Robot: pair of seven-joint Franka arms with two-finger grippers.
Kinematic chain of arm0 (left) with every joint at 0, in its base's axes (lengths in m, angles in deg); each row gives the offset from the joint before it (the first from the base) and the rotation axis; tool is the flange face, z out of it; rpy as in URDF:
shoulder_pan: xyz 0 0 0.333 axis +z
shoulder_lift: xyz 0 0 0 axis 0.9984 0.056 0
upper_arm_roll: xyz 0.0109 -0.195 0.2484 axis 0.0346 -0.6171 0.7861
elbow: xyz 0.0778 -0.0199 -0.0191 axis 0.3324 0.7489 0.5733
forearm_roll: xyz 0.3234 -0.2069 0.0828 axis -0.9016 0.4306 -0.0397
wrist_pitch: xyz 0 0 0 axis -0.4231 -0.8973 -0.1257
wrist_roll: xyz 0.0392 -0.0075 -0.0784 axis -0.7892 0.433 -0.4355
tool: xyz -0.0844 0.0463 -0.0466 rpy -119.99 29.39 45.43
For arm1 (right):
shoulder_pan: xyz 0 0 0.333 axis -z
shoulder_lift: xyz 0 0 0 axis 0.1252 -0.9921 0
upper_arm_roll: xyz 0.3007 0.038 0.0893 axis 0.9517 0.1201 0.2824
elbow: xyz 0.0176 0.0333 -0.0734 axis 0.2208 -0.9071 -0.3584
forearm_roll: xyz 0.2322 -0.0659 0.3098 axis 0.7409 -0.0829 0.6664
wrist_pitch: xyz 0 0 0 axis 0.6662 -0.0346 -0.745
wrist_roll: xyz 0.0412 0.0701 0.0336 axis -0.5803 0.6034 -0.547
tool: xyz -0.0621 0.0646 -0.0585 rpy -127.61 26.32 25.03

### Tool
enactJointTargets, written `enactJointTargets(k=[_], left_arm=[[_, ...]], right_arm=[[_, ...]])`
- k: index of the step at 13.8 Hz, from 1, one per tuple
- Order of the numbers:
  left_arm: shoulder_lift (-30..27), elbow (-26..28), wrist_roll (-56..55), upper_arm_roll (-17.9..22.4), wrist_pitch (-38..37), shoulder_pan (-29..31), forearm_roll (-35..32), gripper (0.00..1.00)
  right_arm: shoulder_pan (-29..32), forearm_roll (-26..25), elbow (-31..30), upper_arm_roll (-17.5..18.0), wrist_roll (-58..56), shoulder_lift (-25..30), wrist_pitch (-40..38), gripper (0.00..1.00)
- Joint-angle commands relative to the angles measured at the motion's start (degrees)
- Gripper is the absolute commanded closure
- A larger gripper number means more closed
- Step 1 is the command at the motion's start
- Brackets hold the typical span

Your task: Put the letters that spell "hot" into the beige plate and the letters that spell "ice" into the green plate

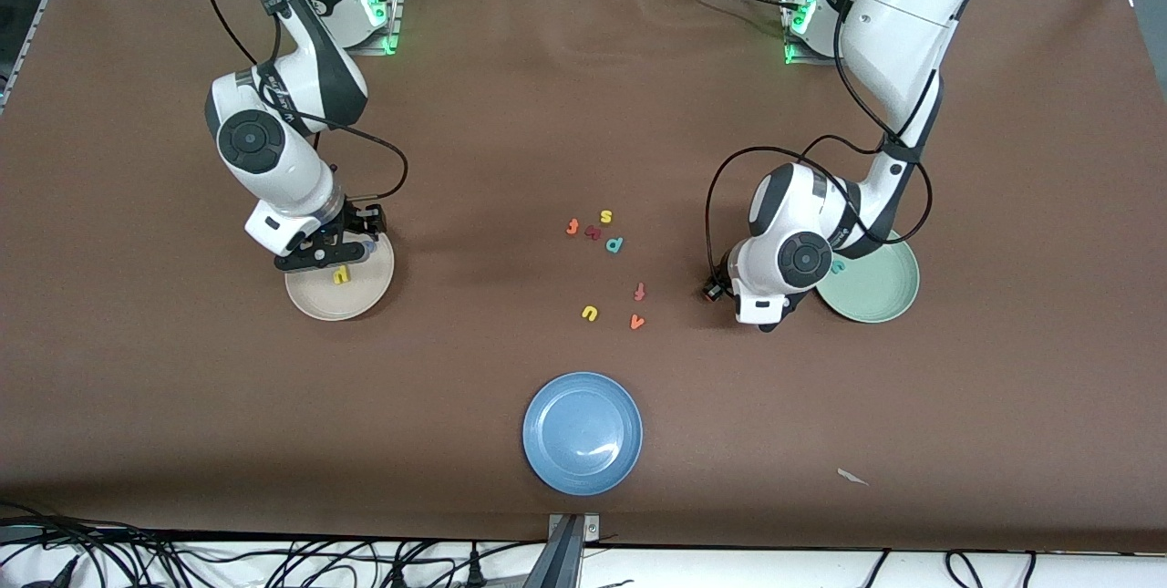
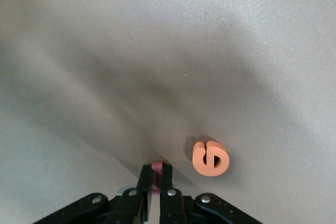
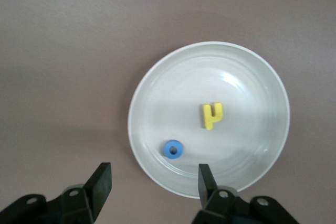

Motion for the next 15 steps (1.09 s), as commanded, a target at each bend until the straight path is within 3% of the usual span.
enactJointTargets(k=[1, 3, 7, 11, 13, 15], left_arm=[[-0.3, -0.9, 1.3, 0.5, 0.2, 0.1, 0.5, 1.00], [-1.2, -3.2, 1.1, 0.4, -1.0, 1.8, 0.3, 1.00], [-8.9, -3.4, 7.8, 0.4, -8.1, 6.2, 0.3, 1.00], [-12.0, -3.4, 25.3, 0.7, -18.1, 14.9, -0.6, 1.00], [-11.9, -3.3, 33.1, 0.5, -22.3, 19.2, -7.8, 1.00], [-10.5, -2.7, 38.9, 0.5, -22.8, 22.2, -11.9, 1.00]], right_arm=[[0.7, 3.6, -1.0, 4.1, 6.0, -0.9, 4.5, 0.20], [-1.7, 3.8, 0.2, 5.5, 12.1, -2.5, 6.4, 0.20], [-12.5, 1.9, 6.5, 5.0, 27.2, -8.4, 6.7, 0.18], [-18.9, -8.0, 10.7, 4.7, 41.5, -14.5, 6.8, 0.18], [-24.6, -14.6, 13.5, 1.4, 49.7, -18.2, 6.7, 0.18], [-28.6, -15.7, 16.7, -0.6, 53.5, -20.5, 6.7, 0.19]])
